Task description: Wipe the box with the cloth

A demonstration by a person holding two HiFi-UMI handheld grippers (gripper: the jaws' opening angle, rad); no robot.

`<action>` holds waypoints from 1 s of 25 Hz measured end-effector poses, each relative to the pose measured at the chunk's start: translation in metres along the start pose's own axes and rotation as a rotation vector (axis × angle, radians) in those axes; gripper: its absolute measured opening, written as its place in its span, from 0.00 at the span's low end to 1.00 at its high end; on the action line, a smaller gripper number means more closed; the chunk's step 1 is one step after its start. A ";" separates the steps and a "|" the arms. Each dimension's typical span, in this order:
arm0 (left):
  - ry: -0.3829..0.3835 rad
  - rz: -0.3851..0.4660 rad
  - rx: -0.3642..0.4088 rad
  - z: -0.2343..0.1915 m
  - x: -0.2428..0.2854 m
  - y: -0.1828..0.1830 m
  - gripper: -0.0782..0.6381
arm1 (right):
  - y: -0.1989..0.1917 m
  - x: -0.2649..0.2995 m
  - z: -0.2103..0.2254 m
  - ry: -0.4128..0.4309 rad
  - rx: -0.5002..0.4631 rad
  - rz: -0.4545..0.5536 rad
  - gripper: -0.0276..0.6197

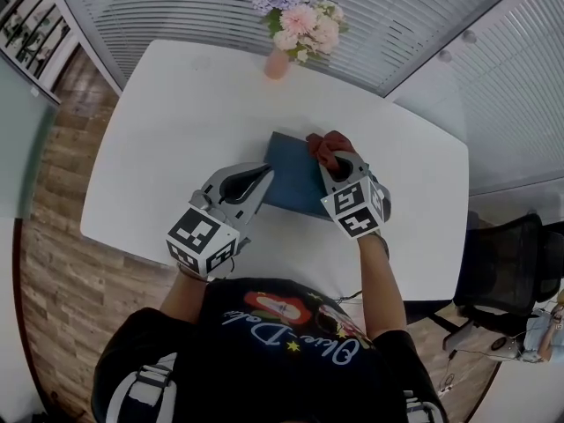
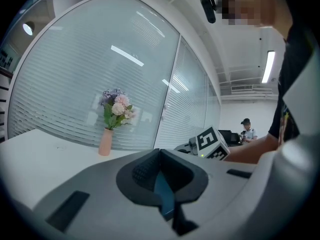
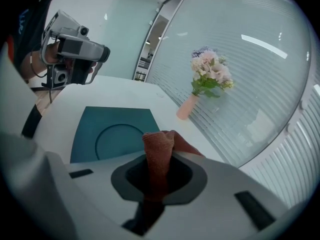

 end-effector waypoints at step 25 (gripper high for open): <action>-0.039 -0.015 0.026 0.012 0.007 0.001 0.11 | -0.088 -0.023 0.045 -0.113 0.308 -0.068 0.09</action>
Point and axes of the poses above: the fingertips, and each gripper's own axes: x forward along the fingers, z to its right, y out of its top, the point moved 4 cm from there along -x, backward along the fingers, and after that the axes turned 14 degrees about -z, right-handed, at the moved point
